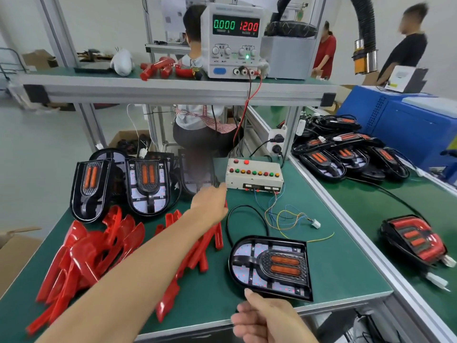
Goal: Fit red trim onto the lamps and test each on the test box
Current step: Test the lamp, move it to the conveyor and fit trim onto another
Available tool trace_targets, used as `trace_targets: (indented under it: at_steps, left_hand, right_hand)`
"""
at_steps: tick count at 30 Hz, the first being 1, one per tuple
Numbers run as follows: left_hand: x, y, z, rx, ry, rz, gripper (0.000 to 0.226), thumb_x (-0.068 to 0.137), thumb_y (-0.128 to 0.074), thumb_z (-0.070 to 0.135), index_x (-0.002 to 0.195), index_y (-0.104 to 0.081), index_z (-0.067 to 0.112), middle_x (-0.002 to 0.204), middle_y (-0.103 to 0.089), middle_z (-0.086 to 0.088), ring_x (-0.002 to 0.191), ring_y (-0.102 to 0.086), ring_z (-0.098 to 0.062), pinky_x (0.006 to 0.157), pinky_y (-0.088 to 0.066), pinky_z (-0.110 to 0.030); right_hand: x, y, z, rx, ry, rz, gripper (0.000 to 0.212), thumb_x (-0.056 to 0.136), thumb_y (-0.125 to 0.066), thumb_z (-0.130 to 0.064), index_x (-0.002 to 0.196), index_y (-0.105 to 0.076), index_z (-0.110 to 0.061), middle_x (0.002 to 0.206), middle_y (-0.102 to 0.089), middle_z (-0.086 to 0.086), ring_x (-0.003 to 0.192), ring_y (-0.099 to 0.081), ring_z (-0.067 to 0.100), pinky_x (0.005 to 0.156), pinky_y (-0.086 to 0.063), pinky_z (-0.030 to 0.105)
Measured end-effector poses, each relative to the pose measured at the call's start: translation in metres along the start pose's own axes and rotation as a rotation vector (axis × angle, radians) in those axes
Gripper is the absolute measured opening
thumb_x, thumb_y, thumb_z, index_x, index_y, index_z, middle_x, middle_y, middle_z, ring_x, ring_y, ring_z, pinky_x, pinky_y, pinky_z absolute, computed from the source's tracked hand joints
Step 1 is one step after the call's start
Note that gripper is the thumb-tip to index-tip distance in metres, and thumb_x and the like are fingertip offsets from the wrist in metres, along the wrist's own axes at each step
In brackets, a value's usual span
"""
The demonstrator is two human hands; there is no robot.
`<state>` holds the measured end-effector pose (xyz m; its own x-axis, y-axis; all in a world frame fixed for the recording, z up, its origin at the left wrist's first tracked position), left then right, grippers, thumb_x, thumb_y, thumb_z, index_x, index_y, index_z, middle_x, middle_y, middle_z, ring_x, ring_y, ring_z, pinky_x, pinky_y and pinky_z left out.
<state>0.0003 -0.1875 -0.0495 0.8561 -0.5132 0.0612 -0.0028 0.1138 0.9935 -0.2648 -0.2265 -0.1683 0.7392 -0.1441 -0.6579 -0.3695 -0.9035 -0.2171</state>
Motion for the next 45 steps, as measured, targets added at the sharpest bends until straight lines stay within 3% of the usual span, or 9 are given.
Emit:
trace_targets:
  at_steps: [9, 15, 21, 25, 28, 31, 38, 41, 45]
  left_hand:
    - [0.0, 0.038, -0.049, -0.526, -0.052, 0.377, 0.051, 0.087, -0.074, 0.03, 0.126, -0.042, 0.023, 0.104, -0.068, 0.001, 0.088, -0.066, -0.025, 0.077, -0.05, -0.037]
    - [-0.021, 0.052, -0.073, -0.819, -0.017, 0.56, 0.053, 0.082, -0.079, 0.026, 0.121, -0.043, 0.028, 0.098, -0.068, 0.012, 0.087, -0.066, -0.005, 0.077, -0.055, -0.027]
    - [-0.074, 0.085, -0.057, -1.063, -0.134, 0.634, 0.054, 0.083, -0.08, 0.025, 0.124, -0.044, 0.034, 0.109, -0.07, 0.015, 0.096, -0.07, -0.011, 0.081, -0.053, -0.017]
    - [-0.123, 0.095, -0.017, -1.263, -0.314, 0.634, 0.053, 0.085, -0.076, 0.017, 0.124, -0.042, 0.029, 0.127, -0.07, 0.004, 0.111, -0.07, -0.025, 0.093, -0.056, -0.033]
    - [-0.141, 0.088, 0.005, -1.39, -0.33, 0.644, 0.054, 0.084, -0.075, 0.014, 0.125, -0.041, 0.028, 0.13, -0.068, -0.002, 0.113, -0.068, -0.029, 0.094, -0.056, -0.033]
    - [-0.148, 0.074, 0.015, -1.483, -0.262, 0.695, 0.054, 0.084, -0.074, 0.014, 0.124, -0.042, 0.027, 0.128, -0.069, -0.004, 0.118, -0.067, -0.029, 0.101, -0.054, -0.037]
    - [-0.147, 0.029, 0.032, -1.294, -0.074, 0.5, 0.046, 0.086, -0.08, 0.03, 0.123, -0.054, 0.028, 0.123, -0.066, 0.019, 0.12, -0.062, -0.005, 0.102, -0.048, -0.018]
    - [-0.139, 0.006, 0.016, -1.113, 0.072, 0.355, 0.01, 0.098, -0.066, 0.033, 0.107, -0.065, 0.031, 0.102, -0.07, 0.023, 0.102, -0.063, 0.008, 0.087, -0.044, -0.005]
    - [-0.126, -0.006, 0.018, -0.834, 0.064, 0.209, 0.014, 0.101, -0.06, 0.023, 0.103, -0.074, 0.021, 0.096, -0.073, 0.013, 0.084, -0.062, 0.005, 0.074, -0.036, 0.002]
  right_hand:
    - [-0.004, -0.014, -0.003, -0.103, 0.044, -0.057, 0.037, 0.097, -0.069, -0.03, 0.103, -0.067, 0.006, 0.09, -0.076, 0.026, 0.066, -0.075, 0.031, 0.051, -0.055, 0.028]
    - [-0.01, -0.019, -0.008, -0.158, 0.099, -0.064, 0.032, 0.098, -0.067, -0.029, 0.103, -0.068, 0.003, 0.088, -0.077, 0.022, 0.069, -0.075, 0.03, 0.053, -0.055, 0.027]
    - [-0.039, -0.002, -0.091, -0.293, 0.667, 0.158, 0.018, 0.099, -0.064, -0.015, 0.089, -0.077, -0.023, 0.08, -0.077, 0.006, 0.058, -0.068, 0.013, 0.051, -0.049, 0.02]
    - [-0.085, 0.005, -0.172, -0.702, 1.106, 0.416, 0.017, 0.095, -0.066, -0.031, 0.109, -0.07, -0.04, 0.101, -0.066, -0.018, 0.099, -0.063, 0.003, 0.08, -0.041, 0.006]
    - [-0.087, -0.001, -0.2, -0.916, 1.153, 0.382, 0.025, 0.095, -0.068, -0.035, 0.12, -0.065, -0.039, 0.102, -0.065, -0.021, 0.098, -0.059, -0.003, 0.078, -0.037, 0.004]
    - [-0.088, 0.008, -0.21, -0.946, 1.17, 0.327, 0.011, 0.093, -0.074, -0.03, 0.101, -0.071, -0.037, 0.096, -0.068, -0.024, 0.085, -0.061, -0.007, 0.071, -0.039, 0.002]
    - [-0.058, 0.041, -0.204, -1.233, 1.104, 0.285, 0.01, 0.092, -0.075, -0.021, 0.101, -0.073, -0.026, 0.088, -0.065, -0.016, 0.084, -0.06, 0.0, 0.072, -0.041, 0.01]
    - [-0.04, 0.053, -0.197, -1.462, 1.05, 0.26, 0.01, 0.096, -0.07, -0.024, 0.105, -0.071, -0.022, 0.097, -0.063, -0.014, 0.091, -0.062, 0.01, 0.082, -0.05, 0.031]
    - [-0.024, 0.049, -0.188, -1.623, 1.048, 0.184, 0.012, 0.096, -0.068, -0.03, 0.106, -0.07, -0.023, 0.098, -0.059, -0.015, 0.098, -0.06, 0.013, 0.083, -0.049, 0.033]
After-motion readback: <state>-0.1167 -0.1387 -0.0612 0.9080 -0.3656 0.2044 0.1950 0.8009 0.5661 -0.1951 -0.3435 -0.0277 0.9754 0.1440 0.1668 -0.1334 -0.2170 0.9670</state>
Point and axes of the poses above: each hand's wrist, its own x-axis towards the middle knuckle, its own y-axis out of the back of the hand, z = x × y, the point moved 10 cm from there along x, towards the middle knuckle
